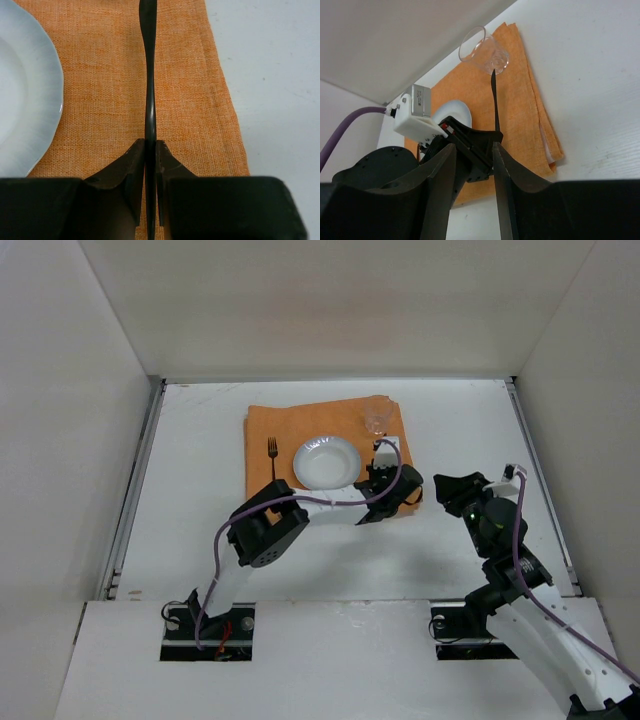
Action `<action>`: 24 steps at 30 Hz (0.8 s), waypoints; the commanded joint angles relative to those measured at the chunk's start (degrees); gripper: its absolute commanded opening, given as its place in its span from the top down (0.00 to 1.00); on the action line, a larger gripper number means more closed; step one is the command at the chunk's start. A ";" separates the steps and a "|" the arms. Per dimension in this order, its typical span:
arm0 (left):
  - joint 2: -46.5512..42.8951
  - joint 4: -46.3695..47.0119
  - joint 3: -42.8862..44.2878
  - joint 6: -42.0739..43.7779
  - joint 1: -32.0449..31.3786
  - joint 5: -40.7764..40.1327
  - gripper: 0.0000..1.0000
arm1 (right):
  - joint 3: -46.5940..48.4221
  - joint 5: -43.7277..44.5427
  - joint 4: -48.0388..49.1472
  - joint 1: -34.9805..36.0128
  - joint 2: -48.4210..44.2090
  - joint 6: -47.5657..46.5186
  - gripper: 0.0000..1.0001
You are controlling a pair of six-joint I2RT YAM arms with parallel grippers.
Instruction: Set the dinner table for one person
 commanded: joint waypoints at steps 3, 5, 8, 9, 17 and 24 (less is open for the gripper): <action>1.08 -4.02 4.57 -6.29 1.66 -2.47 0.98 | -0.78 -0.62 0.77 0.40 -1.62 0.04 0.58; 1.69 -4.46 5.18 -6.91 1.93 -2.30 0.98 | -0.87 -0.62 0.77 0.49 -1.71 -0.14 0.58; 2.66 -4.55 5.63 -7.17 2.63 -0.98 0.98 | -1.13 -0.62 1.04 0.66 -1.89 -0.05 0.58; 2.92 -4.64 5.71 -7.44 2.80 -0.80 0.98 | -1.13 -0.62 1.12 0.66 -1.80 -0.13 0.58; 6.44 -6.13 7.38 -10.51 3.69 2.19 0.98 | -0.78 -0.71 1.91 0.75 -0.57 -0.22 0.58; 5.74 -6.31 6.16 -10.87 3.25 1.23 0.92 | -0.52 -0.71 2.44 0.84 -0.04 -0.14 0.51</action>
